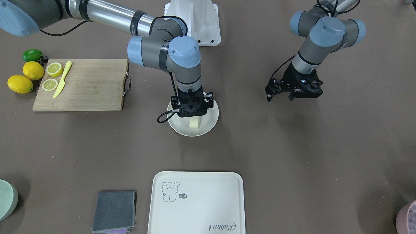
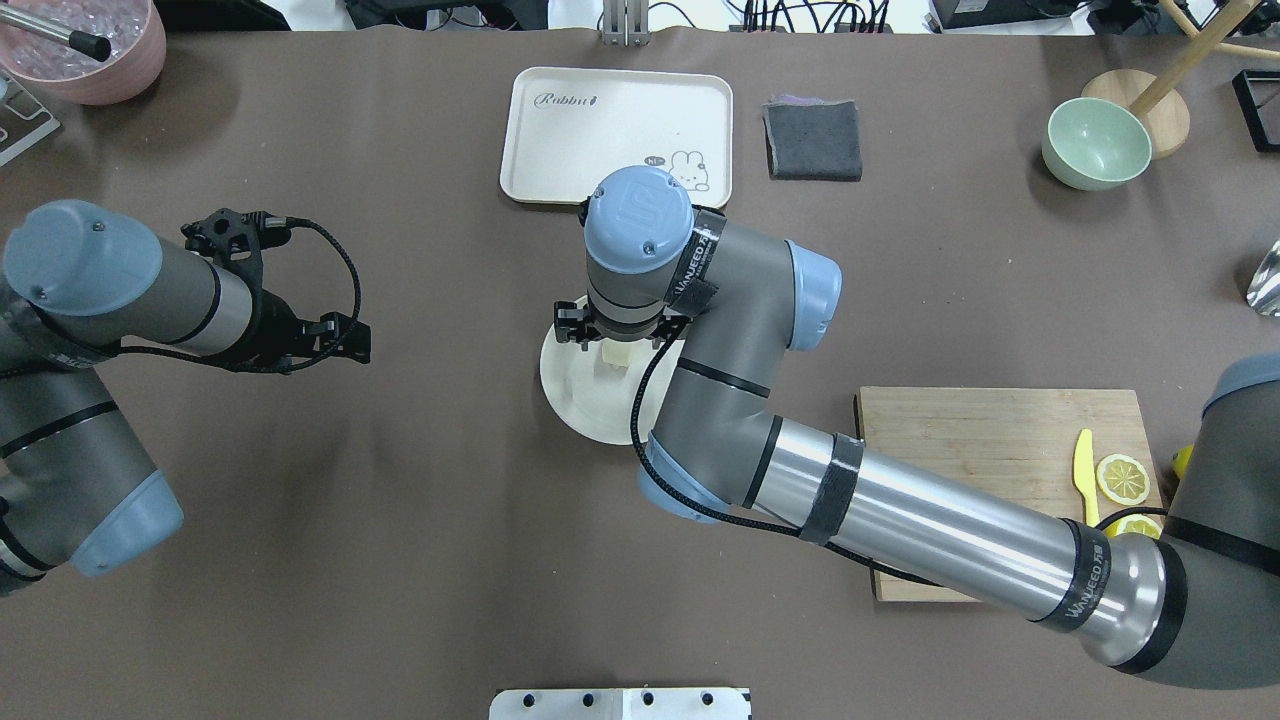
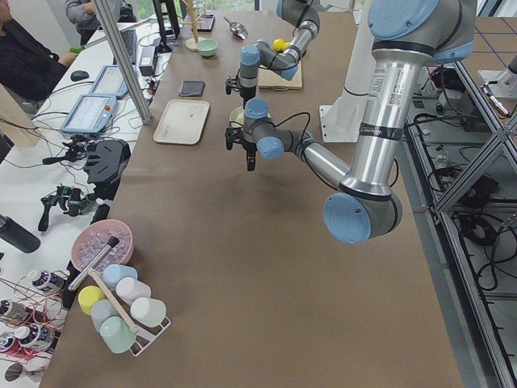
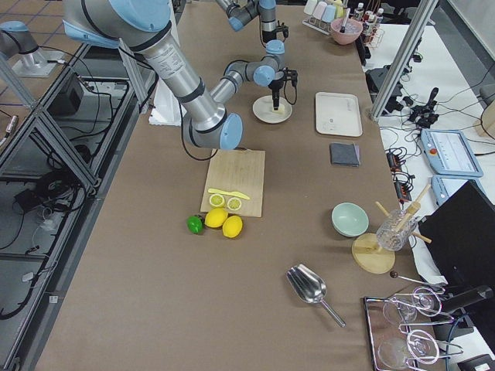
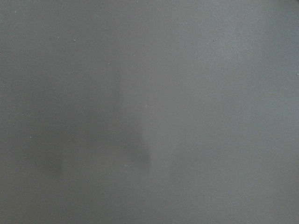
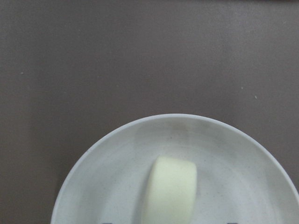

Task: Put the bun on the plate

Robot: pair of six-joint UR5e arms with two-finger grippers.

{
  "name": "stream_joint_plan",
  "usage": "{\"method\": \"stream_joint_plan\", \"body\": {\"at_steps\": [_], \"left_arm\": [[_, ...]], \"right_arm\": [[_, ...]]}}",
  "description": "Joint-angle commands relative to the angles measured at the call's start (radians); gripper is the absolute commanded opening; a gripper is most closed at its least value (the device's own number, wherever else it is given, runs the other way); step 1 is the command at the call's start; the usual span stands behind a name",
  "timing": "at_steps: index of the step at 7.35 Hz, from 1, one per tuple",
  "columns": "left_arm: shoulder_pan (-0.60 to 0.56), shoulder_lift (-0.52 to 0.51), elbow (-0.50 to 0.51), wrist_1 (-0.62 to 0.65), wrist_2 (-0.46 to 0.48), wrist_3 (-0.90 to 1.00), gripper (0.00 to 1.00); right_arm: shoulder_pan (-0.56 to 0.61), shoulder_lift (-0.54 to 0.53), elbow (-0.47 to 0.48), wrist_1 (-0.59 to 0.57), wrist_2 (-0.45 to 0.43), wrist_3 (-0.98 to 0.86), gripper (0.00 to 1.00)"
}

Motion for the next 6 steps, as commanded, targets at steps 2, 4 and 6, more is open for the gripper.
{"method": "stream_joint_plan", "body": {"at_steps": [2, 4, 6], "left_arm": [[-0.177, 0.075, -0.028, 0.003, -0.107, 0.155, 0.96], [-0.416, 0.259, -0.025, 0.003, -0.253, 0.582, 0.97], [-0.642, 0.349, 0.059, 0.003, -0.373, 0.914, 0.97]], "right_arm": [[0.166, -0.258, 0.367, -0.19, 0.16, -0.191, 1.0], [0.355, -0.554, 0.534, -0.209, 0.232, -0.518, 1.0], [0.604, -0.749, 0.525, -0.215, 0.319, -0.877, 1.0]]}}
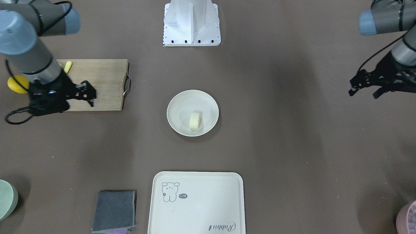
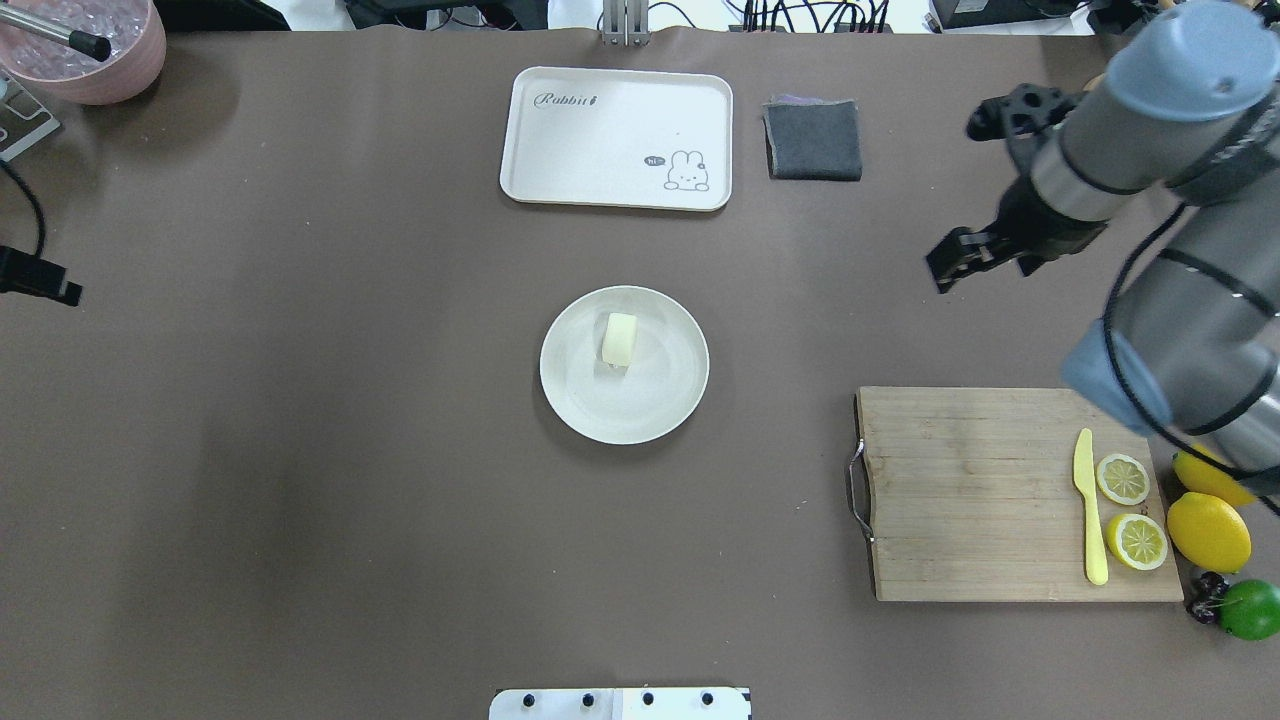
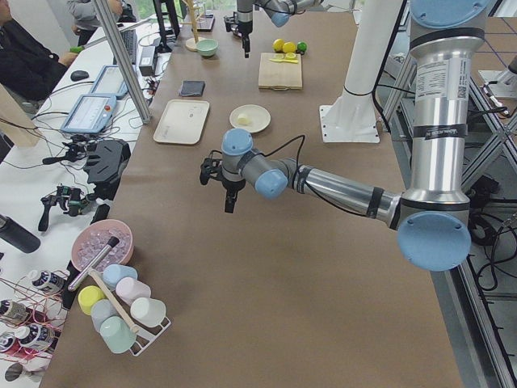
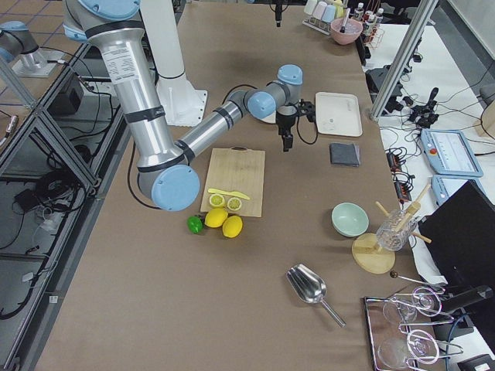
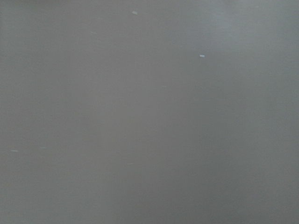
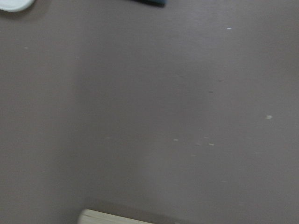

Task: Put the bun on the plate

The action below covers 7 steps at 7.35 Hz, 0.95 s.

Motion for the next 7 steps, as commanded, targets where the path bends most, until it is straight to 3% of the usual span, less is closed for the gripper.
{"method": "stream_joint_plan", "body": {"at_steps": [1, 3, 4, 7], "left_arm": [[-0.223, 0.127, 0.101, -0.001, -0.102, 0.25, 0.97], [-0.229, 0.175, 0.108, -0.003, -0.101, 0.255, 0.97], [-0.23, 0.176, 0.099, -0.004, -0.103, 0.254, 0.97], [-0.233, 0.192, 0.082, -0.021, -0.066, 0.258, 0.97]], "right_arm": [[0.276, -0.192, -0.025, -0.012, 0.05, -0.426, 1.0], [0.431, -0.222, -0.138, -0.009, 0.053, -0.685, 1.0], [0.479, -0.254, -0.149, -0.009, 0.056, -0.733, 1.0], [0.482, -0.277, -0.185, 0.003, 0.073, -0.74, 1.0]]}}
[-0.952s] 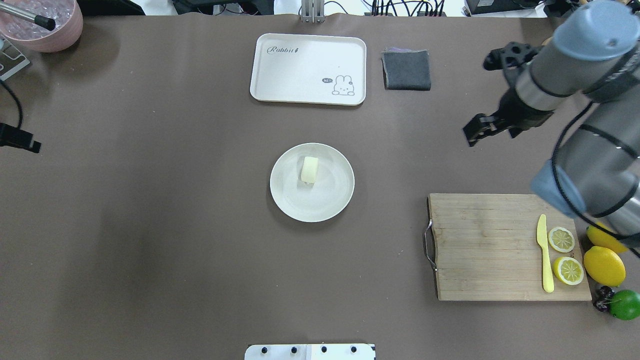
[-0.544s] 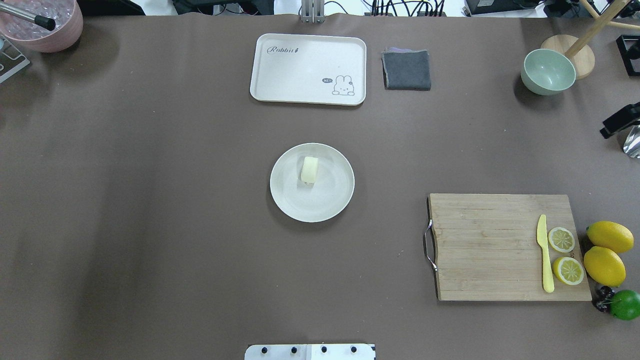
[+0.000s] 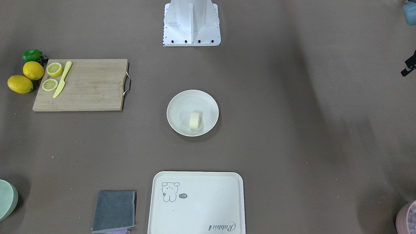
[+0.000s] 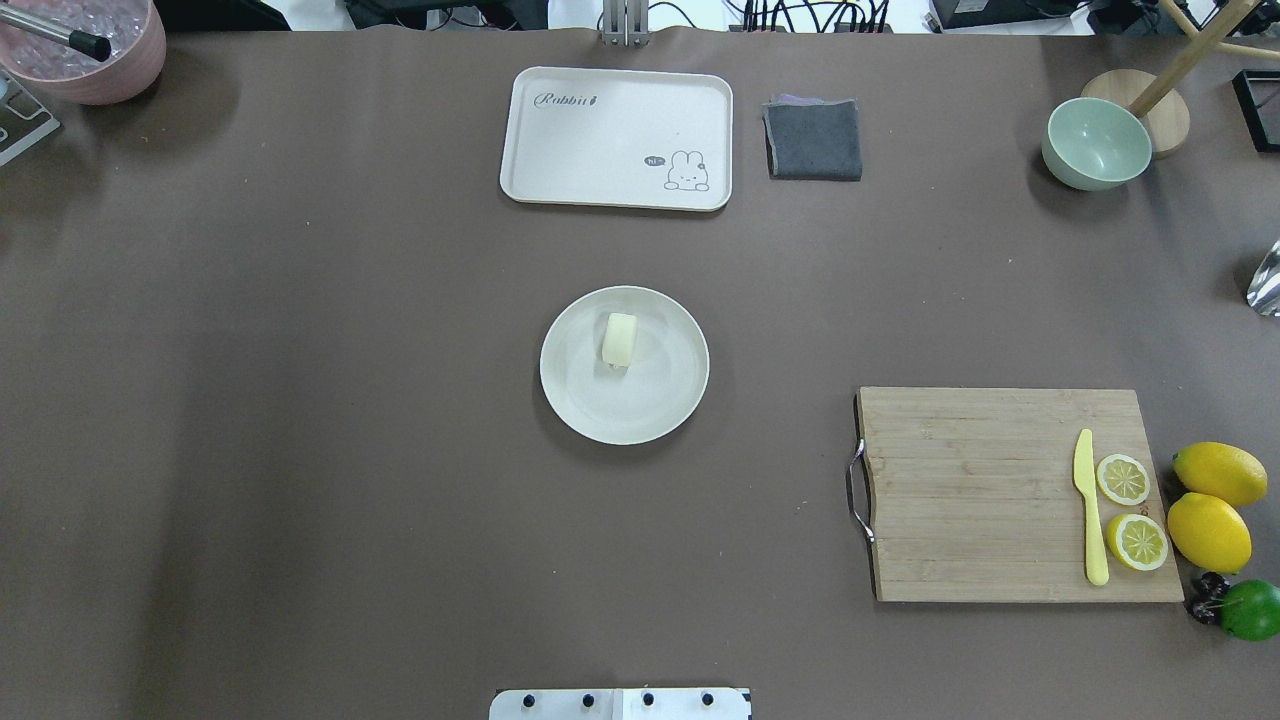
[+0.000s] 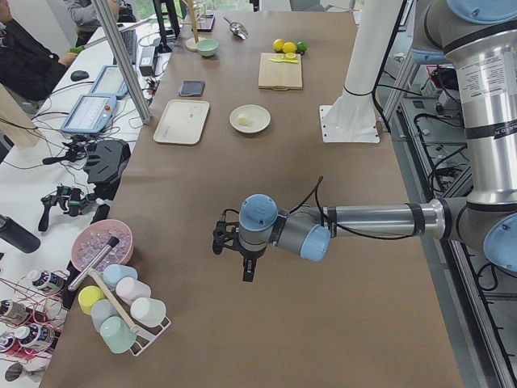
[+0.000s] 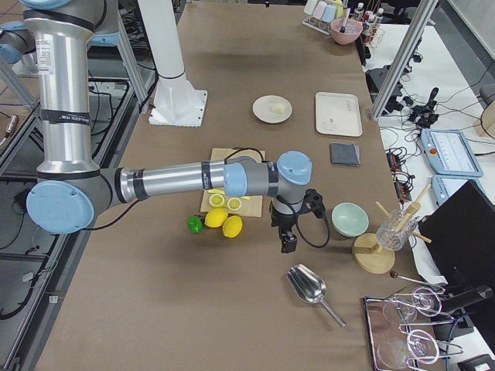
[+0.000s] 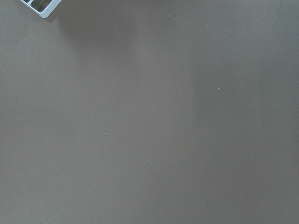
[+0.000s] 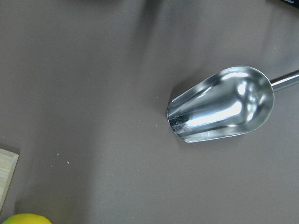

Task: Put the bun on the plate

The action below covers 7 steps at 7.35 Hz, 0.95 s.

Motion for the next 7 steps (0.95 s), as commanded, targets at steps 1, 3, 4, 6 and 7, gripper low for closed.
{"method": "stream_joint_plan", "body": {"at_steps": [1, 3, 4, 6, 7], "left_arm": [[-0.001, 0.025, -0.016, -0.008, 0.022, -0.005, 0.98], [0.002, 0.027, -0.04, -0.008, 0.013, 0.0, 0.97], [0.002, 0.033, -0.048, -0.011, 0.011, 0.002, 0.97], [0.004, 0.022, -0.046, -0.011, 0.017, 0.002, 0.97], [0.002, 0.019, -0.051, -0.011, 0.013, 0.002, 0.97]], "right_arm": [[0.023, -0.012, 0.003, 0.003, 0.026, -0.012, 1.0], [0.045, -0.024, 0.026, 0.002, 0.02, -0.015, 1.0], [0.045, -0.047, 0.026, 0.0, 0.02, -0.015, 1.0], [0.045, -0.091, 0.032, 0.002, 0.038, -0.014, 1.0], [0.045, -0.114, 0.051, -0.002, 0.041, -0.014, 1.0]]}}
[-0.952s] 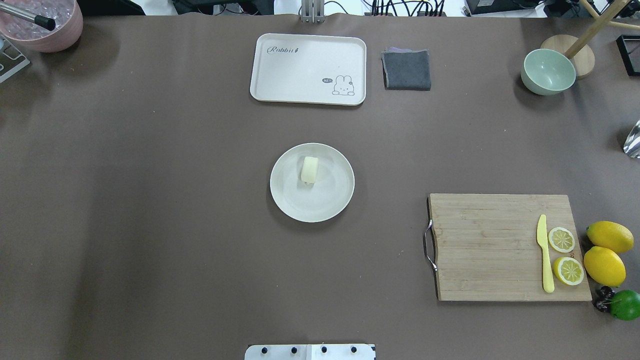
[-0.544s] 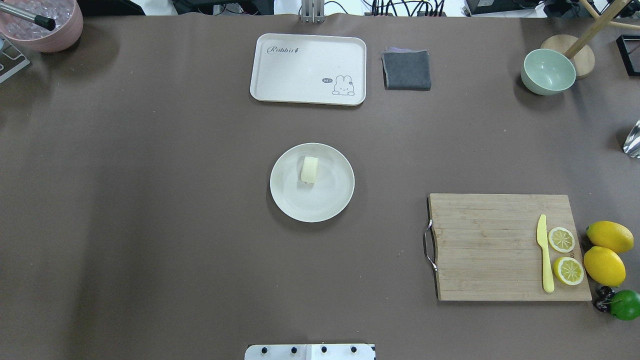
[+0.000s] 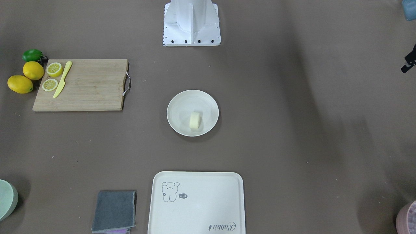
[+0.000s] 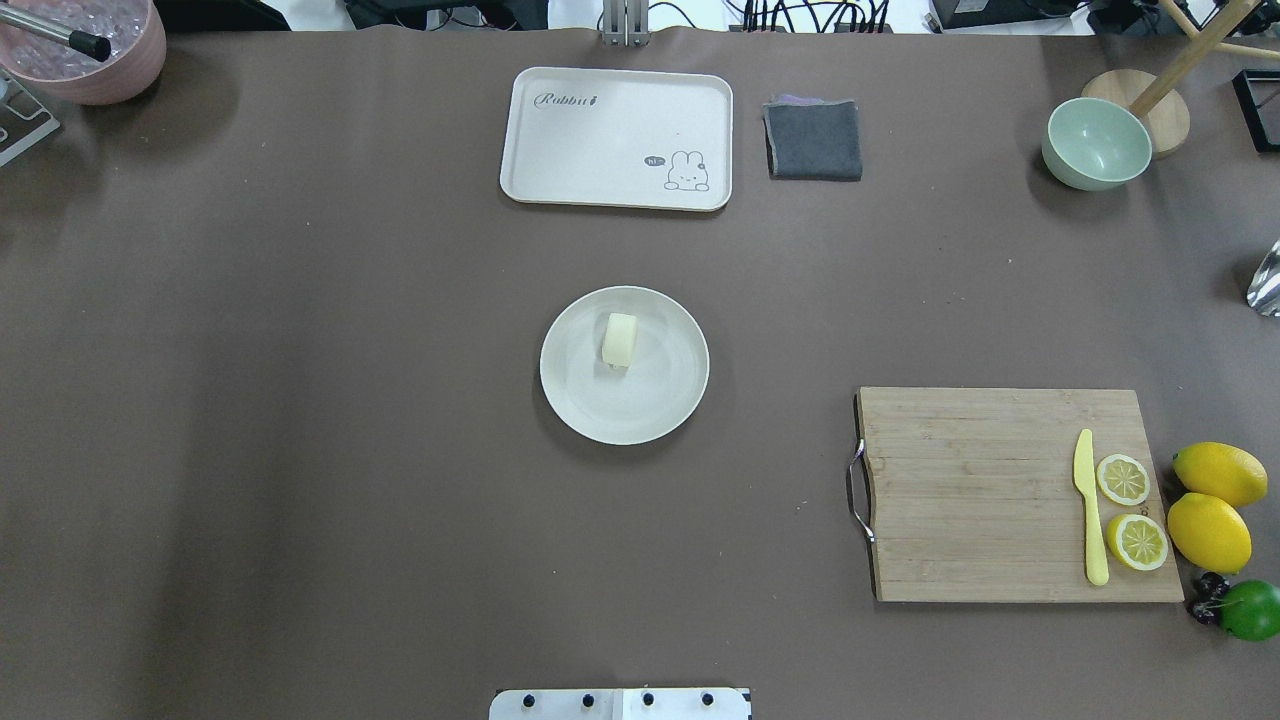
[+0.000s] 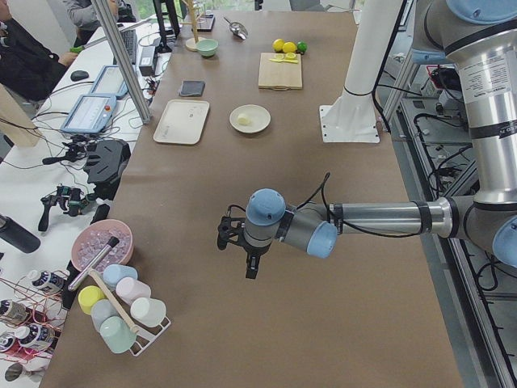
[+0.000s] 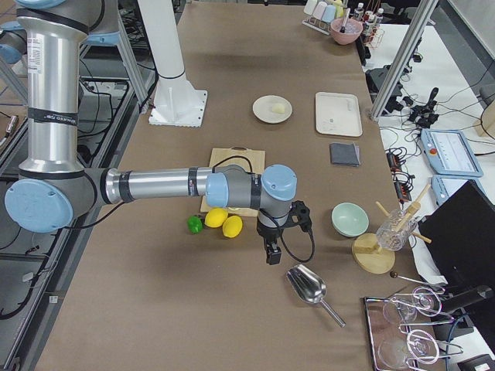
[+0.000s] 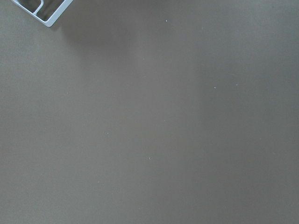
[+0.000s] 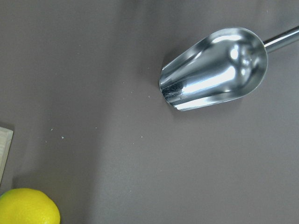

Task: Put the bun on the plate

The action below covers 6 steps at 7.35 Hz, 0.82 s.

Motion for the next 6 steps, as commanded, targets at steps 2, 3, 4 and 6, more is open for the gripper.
{"method": "stream_joint_plan", "body": {"at_steps": [2, 3, 4, 6], "left_arm": [[-0.004, 0.011, 0.009, 0.001, 0.007, 0.0, 0.97], [-0.008, 0.011, 0.006, 0.001, 0.005, 0.0, 0.97], [-0.025, 0.011, 0.006, 0.001, 0.001, 0.0, 0.98], [-0.022, 0.001, 0.001, 0.003, 0.005, 0.0, 0.97]], "right_arm": [[0.002, -0.049, 0.025, -0.005, 0.003, 0.0, 1.0], [0.001, -0.056, 0.018, -0.005, 0.001, 0.0, 1.0], [0.001, -0.06, 0.038, 0.003, 0.012, -0.001, 1.0], [-0.001, -0.057, 0.035, 0.004, 0.017, -0.001, 1.0]]}}
